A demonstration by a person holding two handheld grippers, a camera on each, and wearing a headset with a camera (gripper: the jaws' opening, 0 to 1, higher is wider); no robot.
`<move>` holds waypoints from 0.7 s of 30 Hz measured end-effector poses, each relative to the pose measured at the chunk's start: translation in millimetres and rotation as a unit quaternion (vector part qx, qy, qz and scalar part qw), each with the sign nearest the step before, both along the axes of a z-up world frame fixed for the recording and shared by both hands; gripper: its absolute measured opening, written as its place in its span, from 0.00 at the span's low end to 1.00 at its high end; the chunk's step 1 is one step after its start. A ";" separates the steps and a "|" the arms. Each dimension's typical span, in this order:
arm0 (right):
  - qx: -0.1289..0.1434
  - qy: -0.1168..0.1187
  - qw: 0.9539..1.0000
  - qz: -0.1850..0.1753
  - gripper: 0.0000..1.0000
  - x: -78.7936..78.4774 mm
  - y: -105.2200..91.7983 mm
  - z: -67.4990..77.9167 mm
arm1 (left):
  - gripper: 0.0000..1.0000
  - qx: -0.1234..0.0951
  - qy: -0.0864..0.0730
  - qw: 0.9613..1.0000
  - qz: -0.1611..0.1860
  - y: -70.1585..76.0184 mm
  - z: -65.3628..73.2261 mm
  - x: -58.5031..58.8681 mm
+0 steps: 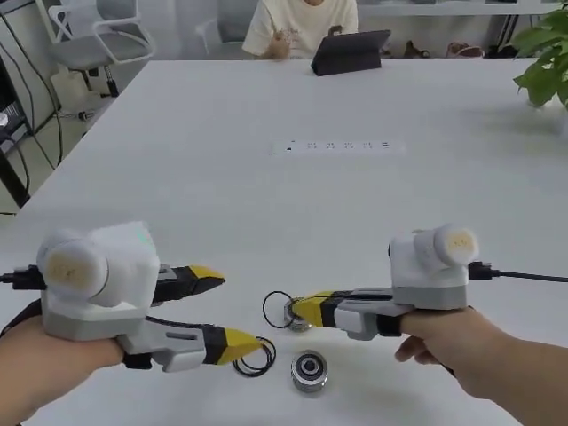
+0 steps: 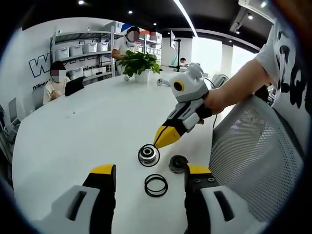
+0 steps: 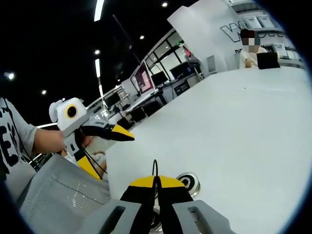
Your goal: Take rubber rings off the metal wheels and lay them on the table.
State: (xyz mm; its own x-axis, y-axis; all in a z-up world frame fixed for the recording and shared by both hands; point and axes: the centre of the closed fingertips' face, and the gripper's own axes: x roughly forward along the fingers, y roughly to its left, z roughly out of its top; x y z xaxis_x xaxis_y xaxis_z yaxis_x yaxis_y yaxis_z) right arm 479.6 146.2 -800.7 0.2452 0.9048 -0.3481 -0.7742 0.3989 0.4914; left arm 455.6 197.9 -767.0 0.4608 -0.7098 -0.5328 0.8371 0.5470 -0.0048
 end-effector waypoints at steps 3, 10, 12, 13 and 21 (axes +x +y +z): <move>0.001 0.001 1.000 0.004 0.00 -3.6 2.7 0.5 | 0.59 -0.006 0.002 1.000 0.007 5.4 0.2 -1.1; 0.000 0.009 1.000 0.018 0.00 -12.2 11.0 -0.9 | 0.61 -0.009 0.002 1.000 0.020 14.9 1.2 -7.6; 0.000 0.012 1.000 0.023 0.00 -15.4 14.0 -1.4 | 0.61 -0.011 0.002 1.000 0.024 17.4 1.5 -8.9; 0.000 0.014 1.000 0.025 0.00 -16.7 15.2 -1.7 | 0.62 -0.012 0.002 1.000 0.027 19.2 1.6 -9.7; -0.003 0.027 0.999 0.040 0.00 -26.9 26.6 -6.4 | 0.65 -0.015 0.005 0.999 0.043 29.0 -0.8 -16.1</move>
